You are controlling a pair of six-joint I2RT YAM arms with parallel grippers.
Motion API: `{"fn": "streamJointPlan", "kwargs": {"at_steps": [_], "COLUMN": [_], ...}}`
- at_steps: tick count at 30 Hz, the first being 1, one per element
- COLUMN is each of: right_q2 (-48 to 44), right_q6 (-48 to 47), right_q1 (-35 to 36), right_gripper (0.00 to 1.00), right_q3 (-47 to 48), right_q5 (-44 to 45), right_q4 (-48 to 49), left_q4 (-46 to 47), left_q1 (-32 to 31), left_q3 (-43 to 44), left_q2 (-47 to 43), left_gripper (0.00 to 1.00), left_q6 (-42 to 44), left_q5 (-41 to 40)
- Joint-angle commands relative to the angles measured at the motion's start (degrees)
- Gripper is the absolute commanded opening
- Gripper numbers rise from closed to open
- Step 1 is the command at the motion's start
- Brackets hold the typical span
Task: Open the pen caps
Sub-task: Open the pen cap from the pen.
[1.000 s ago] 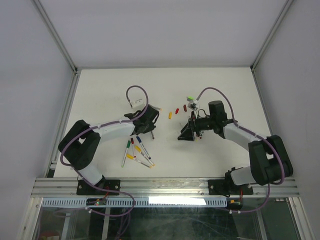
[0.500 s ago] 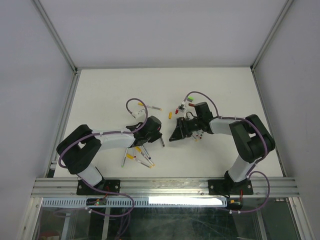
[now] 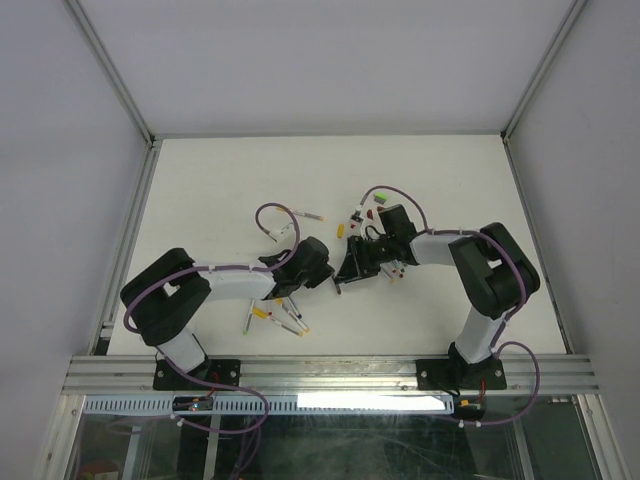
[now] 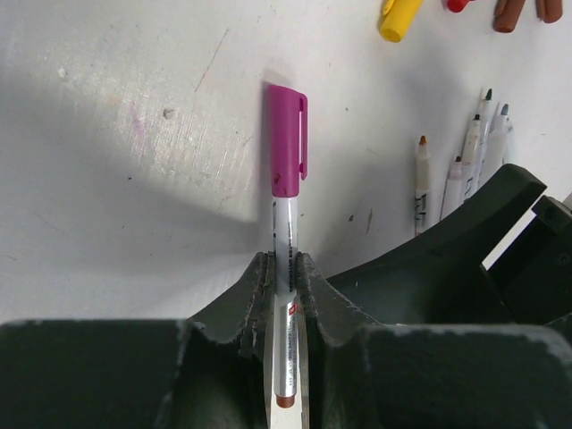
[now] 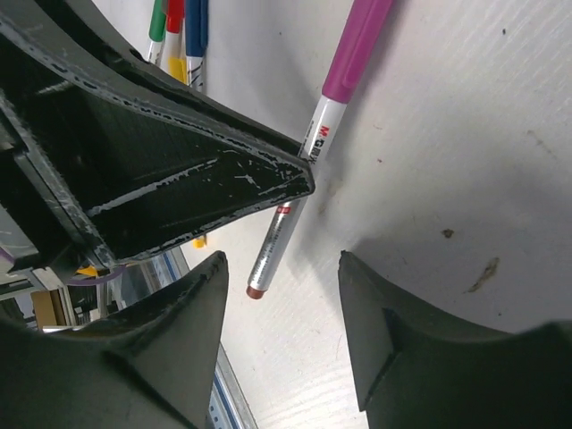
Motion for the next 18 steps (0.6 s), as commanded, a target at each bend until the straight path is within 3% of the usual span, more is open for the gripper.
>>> {"fn": "streamJointPlan", "kwargs": {"at_steps": [1,9,18], "right_q2": [1.26,2.56,2.79], "right_q6": [0.03,0.34,-0.44], "right_q1": [0.73,1.67,1.69], "right_gripper": [0.53,0.37,0.04], "right_q3": [2.51,3.43,4.66], "right_q5": [0.93,-0.78,-2.27], "right_q4": [-1.63,-2.57,-4.46], "left_q4": [2.83,3.09,4.05], "left_q1": [-0.88,-1.08,-1.19], "left_q3": [2.56,3.45,3.81], "left_q2": [1.2,1.45,1.13], "left_gripper": [0.01,0.01,0.05], "left_q6": [-1.56,-2.3,-1.3], "left_q5": [0.23,-1.21,-0.88]}}
